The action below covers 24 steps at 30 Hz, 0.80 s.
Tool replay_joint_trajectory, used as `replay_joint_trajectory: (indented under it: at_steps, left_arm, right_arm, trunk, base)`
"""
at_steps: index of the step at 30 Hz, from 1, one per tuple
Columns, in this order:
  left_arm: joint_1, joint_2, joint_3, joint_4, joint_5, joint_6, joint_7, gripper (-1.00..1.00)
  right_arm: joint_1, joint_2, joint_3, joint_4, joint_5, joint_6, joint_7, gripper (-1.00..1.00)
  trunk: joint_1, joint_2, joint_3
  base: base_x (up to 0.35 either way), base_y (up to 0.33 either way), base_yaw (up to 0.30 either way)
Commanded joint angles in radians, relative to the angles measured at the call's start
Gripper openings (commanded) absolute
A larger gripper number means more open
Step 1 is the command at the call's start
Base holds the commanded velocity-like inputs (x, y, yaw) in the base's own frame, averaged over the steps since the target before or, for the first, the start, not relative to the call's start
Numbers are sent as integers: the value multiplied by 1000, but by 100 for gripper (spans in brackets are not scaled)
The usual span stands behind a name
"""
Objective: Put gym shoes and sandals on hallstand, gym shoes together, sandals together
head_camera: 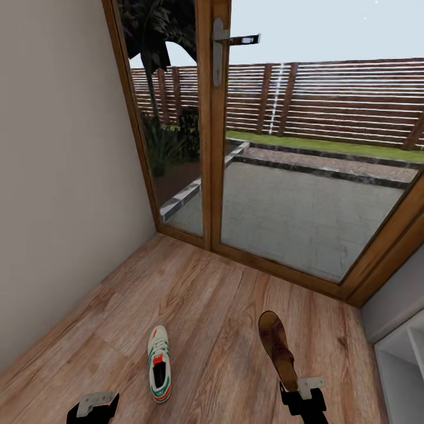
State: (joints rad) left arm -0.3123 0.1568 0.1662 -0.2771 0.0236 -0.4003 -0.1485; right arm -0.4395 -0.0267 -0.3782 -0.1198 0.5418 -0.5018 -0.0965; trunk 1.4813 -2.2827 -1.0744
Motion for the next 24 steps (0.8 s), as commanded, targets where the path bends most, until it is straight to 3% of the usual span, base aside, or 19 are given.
replay_joint_trajectory:
  at_steps: [1,16,24]
  left_arm:
    - [-1,0,7,1,2,-2,-10,100]
    - [-1,0,7,1,3,-2,-10,100]
    - [-1,0,7,1,3,-2,-10,100]
  right_arm:
    - [-1,0,-4,2,7,-3,-5,-100]
    - [-1,1,-3,2,7,-3,-5,-100]
    - [-1,1,-4,2,6,-3,-4,-100]
  trunk:
    - [0,0,-1]
    - [0,0,-1]
    - [0,0,-1]
  base:
    - [3,-7,0]
    - [39,-87,6]
    - [2,-3,163]
